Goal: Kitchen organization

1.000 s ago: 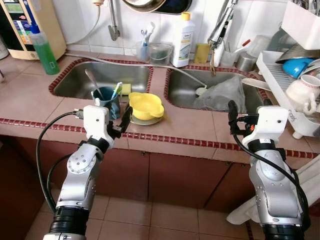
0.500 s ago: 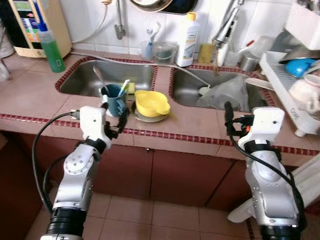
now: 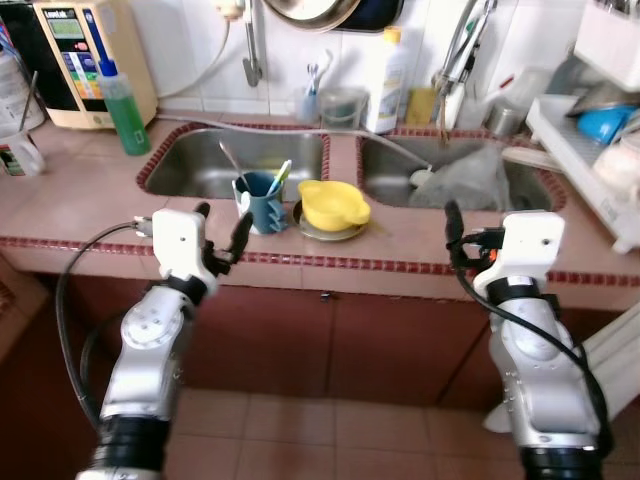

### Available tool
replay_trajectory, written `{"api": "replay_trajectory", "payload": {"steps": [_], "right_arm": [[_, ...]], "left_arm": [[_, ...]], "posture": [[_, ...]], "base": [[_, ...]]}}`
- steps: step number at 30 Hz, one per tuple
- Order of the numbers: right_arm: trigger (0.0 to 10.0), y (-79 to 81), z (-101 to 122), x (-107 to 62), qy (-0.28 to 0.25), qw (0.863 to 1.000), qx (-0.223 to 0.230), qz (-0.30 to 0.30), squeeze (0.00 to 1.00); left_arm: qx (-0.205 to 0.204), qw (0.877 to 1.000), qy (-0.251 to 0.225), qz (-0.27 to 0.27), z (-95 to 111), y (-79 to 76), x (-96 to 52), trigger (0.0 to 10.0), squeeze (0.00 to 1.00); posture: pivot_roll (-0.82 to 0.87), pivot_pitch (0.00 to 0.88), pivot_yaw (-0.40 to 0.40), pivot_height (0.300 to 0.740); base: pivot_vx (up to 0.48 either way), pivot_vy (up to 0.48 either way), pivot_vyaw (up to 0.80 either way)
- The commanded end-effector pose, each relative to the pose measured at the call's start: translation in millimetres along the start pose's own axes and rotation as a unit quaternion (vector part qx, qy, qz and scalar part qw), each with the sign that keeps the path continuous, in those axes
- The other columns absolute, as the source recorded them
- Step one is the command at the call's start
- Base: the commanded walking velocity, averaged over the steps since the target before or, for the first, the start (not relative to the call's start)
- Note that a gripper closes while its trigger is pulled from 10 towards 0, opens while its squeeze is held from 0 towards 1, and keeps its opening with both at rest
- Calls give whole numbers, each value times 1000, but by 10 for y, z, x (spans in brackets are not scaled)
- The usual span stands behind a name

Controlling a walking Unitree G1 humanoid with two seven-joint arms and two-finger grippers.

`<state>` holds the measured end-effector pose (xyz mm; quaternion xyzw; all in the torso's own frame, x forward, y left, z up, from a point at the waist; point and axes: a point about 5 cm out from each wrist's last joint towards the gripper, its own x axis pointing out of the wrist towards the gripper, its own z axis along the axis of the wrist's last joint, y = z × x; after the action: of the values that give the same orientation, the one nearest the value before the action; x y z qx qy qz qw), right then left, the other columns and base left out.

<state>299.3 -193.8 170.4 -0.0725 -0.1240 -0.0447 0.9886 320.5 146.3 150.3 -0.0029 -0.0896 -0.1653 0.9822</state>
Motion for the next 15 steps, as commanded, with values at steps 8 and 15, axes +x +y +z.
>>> {"api": "replay_trajectory", "payload": {"steps": [8,15], "right_arm": [[10000,47,34,12,-9,1000,4,6,0],[10000,40,28,12,-8,1000,2,8,0]], "left_arm": [[21,1000,0,6,44,69,-10,10000,0],[33,999,0,-9,43,40,-11,10000,0]], "posture": [[-48,0,12,740],[-48,0,9,740]], "base": [[0,46,0],[0,0,0]]}}
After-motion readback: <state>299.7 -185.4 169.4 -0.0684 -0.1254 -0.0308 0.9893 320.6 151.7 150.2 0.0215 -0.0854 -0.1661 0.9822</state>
